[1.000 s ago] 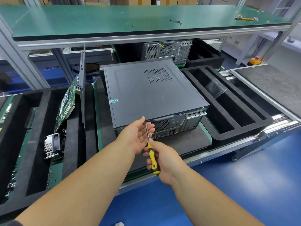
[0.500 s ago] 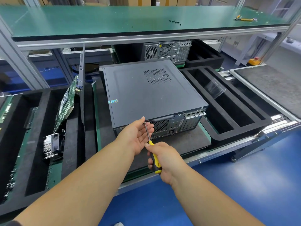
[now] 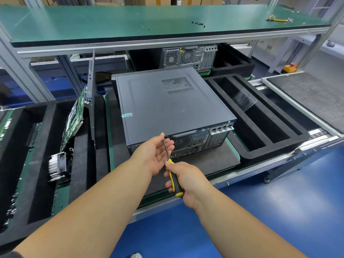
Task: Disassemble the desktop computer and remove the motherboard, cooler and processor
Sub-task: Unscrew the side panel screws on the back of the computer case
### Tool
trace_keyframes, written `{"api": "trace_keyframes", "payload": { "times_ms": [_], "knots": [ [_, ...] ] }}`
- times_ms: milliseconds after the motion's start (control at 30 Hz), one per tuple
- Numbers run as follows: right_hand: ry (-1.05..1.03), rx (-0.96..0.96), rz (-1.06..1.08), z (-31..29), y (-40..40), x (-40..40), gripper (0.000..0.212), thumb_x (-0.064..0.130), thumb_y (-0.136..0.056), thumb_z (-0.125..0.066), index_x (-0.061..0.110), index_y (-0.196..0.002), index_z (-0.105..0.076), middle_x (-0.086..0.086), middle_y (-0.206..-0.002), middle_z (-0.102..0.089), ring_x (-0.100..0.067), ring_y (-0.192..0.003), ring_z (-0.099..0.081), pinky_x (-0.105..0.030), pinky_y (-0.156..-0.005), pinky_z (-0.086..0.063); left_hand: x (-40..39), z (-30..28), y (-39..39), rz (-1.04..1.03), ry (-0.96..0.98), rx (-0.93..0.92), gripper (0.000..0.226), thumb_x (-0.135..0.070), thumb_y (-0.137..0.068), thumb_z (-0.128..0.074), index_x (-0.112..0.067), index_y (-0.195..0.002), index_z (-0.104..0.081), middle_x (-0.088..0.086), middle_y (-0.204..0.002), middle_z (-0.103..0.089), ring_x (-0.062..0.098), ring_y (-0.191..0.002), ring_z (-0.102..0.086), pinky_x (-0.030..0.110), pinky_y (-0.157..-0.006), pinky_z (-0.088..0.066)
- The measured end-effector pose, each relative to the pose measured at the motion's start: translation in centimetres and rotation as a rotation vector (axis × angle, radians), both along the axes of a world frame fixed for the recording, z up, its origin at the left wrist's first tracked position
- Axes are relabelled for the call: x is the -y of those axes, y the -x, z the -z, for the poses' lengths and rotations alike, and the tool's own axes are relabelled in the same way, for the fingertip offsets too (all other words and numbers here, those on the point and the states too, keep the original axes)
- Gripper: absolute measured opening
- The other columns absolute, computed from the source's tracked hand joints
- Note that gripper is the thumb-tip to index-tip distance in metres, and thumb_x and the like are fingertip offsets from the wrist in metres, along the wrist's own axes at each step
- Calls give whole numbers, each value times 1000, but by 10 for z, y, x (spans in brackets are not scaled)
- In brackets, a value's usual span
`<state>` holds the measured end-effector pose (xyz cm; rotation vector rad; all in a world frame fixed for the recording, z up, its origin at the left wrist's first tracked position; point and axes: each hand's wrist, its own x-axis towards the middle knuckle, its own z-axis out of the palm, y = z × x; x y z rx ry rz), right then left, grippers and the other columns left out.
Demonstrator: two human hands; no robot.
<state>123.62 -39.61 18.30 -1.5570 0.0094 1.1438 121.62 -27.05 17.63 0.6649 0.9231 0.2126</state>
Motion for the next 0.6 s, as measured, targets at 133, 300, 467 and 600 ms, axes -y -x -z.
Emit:
{"api": "trace_keyframes", "payload": {
  "times_ms": [133,300,467,600],
  "knots": [
    [-22,-12,0,-1,2,-1,15,26,-94,-65,13,-91,-61,-4,-75,-62,-10,-49,-54,-26,-49,-47,1,2,-1,-19,-19,-5,25,-31,-92,-65,-6,-95,-69,3,-78,-76,10,-62,-72,18,-48,-54],
    [4,-3,5,-2,1,0,18,30,-94,-64,12,-90,-62,-4,-73,-62,-12,-54,-53,-27,-53,-46,6,5,-1,-66,-50,2,19,-27,-91,-65,-9,-88,-69,0,-69,-74,5,-56,-69,15,-48,-53],
    [-46,-151,76,-4,0,3,27,25,-100,-49,7,-96,-68,-7,-70,-69,-14,-56,-57,-26,-54,-49,8,3,0,-68,-37,5,19,-29,-91,-66,-10,-90,-70,0,-76,-76,6,-62,-71,17,-51,-54],
    [-65,-51,36,-2,-2,6,14,22,-99,-56,11,-100,-65,-3,-70,-70,-14,-61,-63,-29,-59,-52,9,1,3,-69,-4,41,21,-27,-94,-63,-7,-91,-69,4,-78,-76,9,-63,-71,17,-55,-56]
  ]
}}
